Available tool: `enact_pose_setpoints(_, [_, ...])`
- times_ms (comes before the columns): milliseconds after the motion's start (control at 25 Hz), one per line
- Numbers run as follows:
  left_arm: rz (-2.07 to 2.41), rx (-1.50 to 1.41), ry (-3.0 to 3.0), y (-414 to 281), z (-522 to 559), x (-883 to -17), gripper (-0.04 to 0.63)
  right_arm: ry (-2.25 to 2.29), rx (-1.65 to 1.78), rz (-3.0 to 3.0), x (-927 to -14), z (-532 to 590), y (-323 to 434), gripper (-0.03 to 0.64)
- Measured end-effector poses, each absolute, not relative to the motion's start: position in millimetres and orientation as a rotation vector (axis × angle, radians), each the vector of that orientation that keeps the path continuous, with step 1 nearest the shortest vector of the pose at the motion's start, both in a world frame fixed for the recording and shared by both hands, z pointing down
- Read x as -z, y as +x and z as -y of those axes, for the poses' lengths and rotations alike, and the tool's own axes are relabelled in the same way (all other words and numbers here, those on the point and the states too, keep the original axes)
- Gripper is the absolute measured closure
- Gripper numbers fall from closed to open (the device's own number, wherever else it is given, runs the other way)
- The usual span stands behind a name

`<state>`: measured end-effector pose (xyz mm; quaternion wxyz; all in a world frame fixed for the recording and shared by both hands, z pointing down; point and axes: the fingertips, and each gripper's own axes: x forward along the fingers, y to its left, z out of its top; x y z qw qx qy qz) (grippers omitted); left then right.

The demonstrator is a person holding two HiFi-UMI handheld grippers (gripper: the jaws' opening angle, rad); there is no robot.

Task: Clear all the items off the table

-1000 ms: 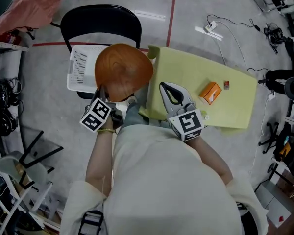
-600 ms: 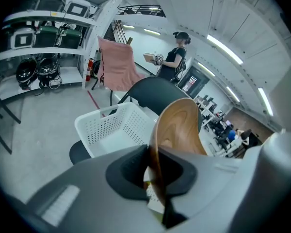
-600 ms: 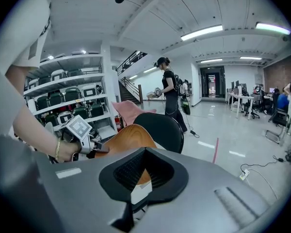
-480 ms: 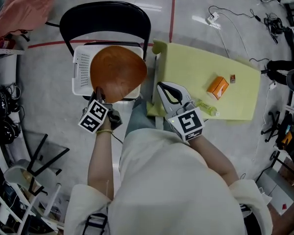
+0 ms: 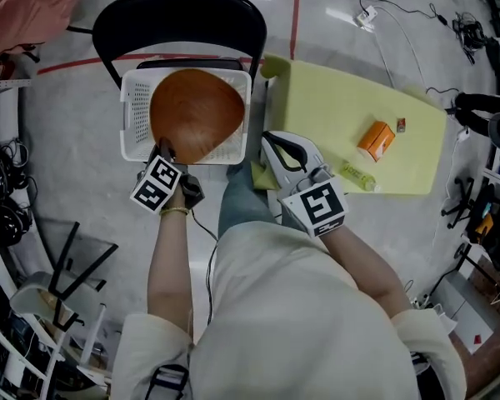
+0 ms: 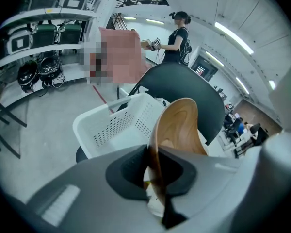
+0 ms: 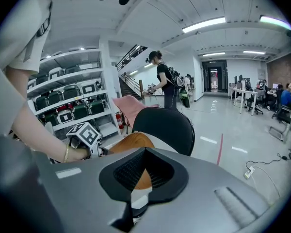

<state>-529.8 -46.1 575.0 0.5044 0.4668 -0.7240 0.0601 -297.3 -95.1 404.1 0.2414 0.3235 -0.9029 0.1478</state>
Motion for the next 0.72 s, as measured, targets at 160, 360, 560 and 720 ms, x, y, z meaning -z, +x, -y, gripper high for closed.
enact_pose_setpoints(160, [1.736,-0.212,1.099,-537,53,-592,0.571,0.884,-0.412,2.466,-408,102,-305,0.623])
enact_pose_setpoints(360, [1.692,-0.311,1.125,-540,60,-608,0.572,0.880,-0.421,2.455,-413,107,-307,0.623])
enact_pose_setpoints(560, [1.634,-0.471,1.203,-541,71,-618,0.572,0.882,-0.433,2.454,-417,108,-311,0.623])
enact_pose_setpoints(720, [1.586,-0.631,1.292,-542,83,-624,0.571,0.873,-0.442,2.451,-421,106,-318,0.623])
